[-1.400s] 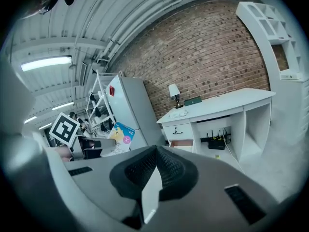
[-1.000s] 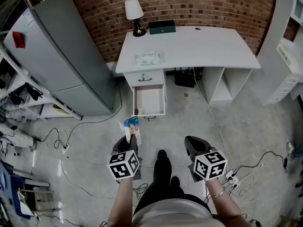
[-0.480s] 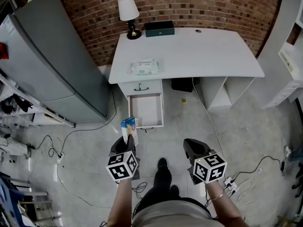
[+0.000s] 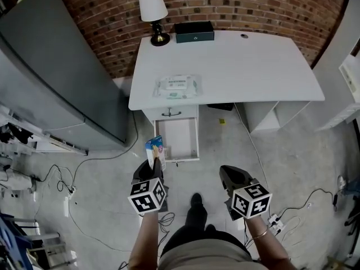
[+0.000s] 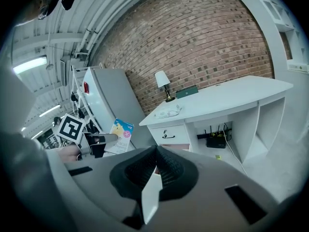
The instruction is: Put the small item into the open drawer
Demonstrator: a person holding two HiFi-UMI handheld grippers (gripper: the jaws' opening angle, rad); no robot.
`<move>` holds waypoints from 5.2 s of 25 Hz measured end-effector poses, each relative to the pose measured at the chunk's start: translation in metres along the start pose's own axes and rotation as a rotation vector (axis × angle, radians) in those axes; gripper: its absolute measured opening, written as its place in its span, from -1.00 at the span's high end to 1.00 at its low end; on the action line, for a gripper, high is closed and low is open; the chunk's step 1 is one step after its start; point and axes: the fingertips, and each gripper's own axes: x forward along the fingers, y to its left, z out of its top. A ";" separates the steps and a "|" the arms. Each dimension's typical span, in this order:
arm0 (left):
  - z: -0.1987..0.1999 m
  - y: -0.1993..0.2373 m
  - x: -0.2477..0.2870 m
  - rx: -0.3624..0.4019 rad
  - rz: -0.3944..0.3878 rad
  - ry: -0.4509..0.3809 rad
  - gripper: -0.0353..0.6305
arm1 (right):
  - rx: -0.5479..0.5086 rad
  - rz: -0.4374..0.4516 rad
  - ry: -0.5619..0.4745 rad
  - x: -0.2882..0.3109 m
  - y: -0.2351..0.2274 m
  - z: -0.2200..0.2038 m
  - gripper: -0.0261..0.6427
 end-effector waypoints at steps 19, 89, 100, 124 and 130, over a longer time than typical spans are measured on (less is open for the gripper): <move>-0.022 0.019 0.101 -0.034 -0.003 0.080 0.61 | 0.031 -0.013 0.078 0.090 -0.039 -0.002 0.90; -0.300 0.020 0.451 0.052 0.109 0.315 0.61 | 0.122 0.029 0.229 0.279 -0.218 -0.215 0.90; -0.324 0.030 0.478 0.050 0.128 0.408 0.61 | 0.108 0.035 0.242 0.290 -0.224 -0.215 0.90; -0.371 0.034 0.501 0.078 0.124 0.739 0.61 | 0.123 0.030 0.267 0.299 -0.227 -0.220 0.90; -0.369 0.033 0.502 0.084 0.114 0.724 0.58 | 0.124 0.031 0.275 0.301 -0.227 -0.221 0.90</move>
